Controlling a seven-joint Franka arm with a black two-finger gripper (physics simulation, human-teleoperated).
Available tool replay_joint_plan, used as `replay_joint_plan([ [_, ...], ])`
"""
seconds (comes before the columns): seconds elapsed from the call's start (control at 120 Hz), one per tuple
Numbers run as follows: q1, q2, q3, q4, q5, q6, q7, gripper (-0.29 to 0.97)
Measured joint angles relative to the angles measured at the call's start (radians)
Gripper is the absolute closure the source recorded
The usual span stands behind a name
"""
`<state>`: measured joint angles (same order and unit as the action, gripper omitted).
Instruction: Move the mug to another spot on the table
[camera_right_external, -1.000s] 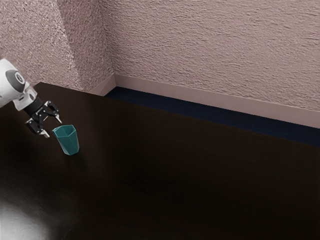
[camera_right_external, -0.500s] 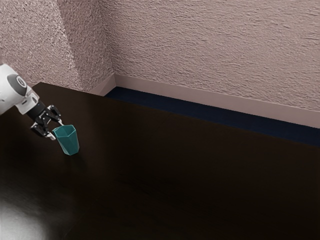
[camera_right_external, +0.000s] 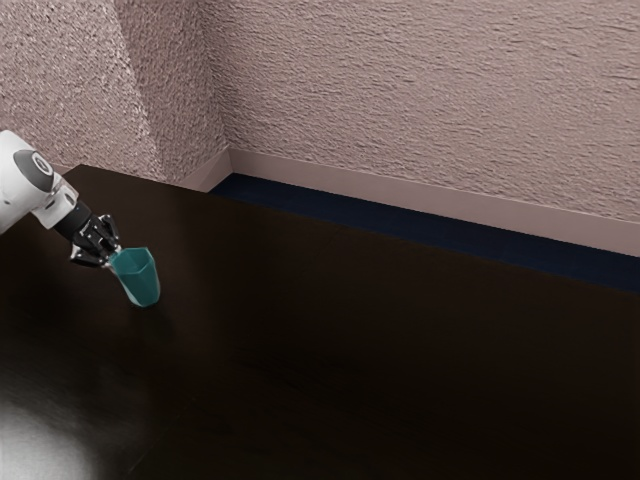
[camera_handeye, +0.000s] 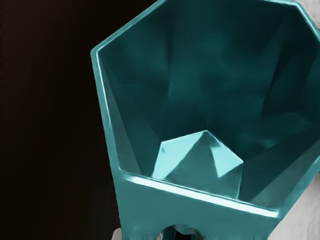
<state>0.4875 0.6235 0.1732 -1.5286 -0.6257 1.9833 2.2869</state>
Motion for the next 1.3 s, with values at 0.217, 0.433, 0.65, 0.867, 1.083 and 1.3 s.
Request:
replay_joint_plan([
  [0.217, 0.001, -0.007, 0.006, 0.0, -0.041, -0.035, -0.019, 0.72],
  [0.433, 0.003, -0.011, 0.008, -0.021, -0.063, -0.114, -0.079, 0.73],
  [0.65, -0.006, -0.026, 0.0, -0.019, -0.071, -0.158, -0.131, 0.69],
  [0.867, -0.054, -0.03, -0.023, -0.046, -0.094, -0.168, -0.169, 0.72],
  [1.083, -0.098, -0.071, -0.058, -0.135, -0.116, -0.143, -0.194, 0.75],
  [1.3, -0.115, -0.212, -0.129, -0.363, -0.131, -0.034, -0.209, 0.75],
])
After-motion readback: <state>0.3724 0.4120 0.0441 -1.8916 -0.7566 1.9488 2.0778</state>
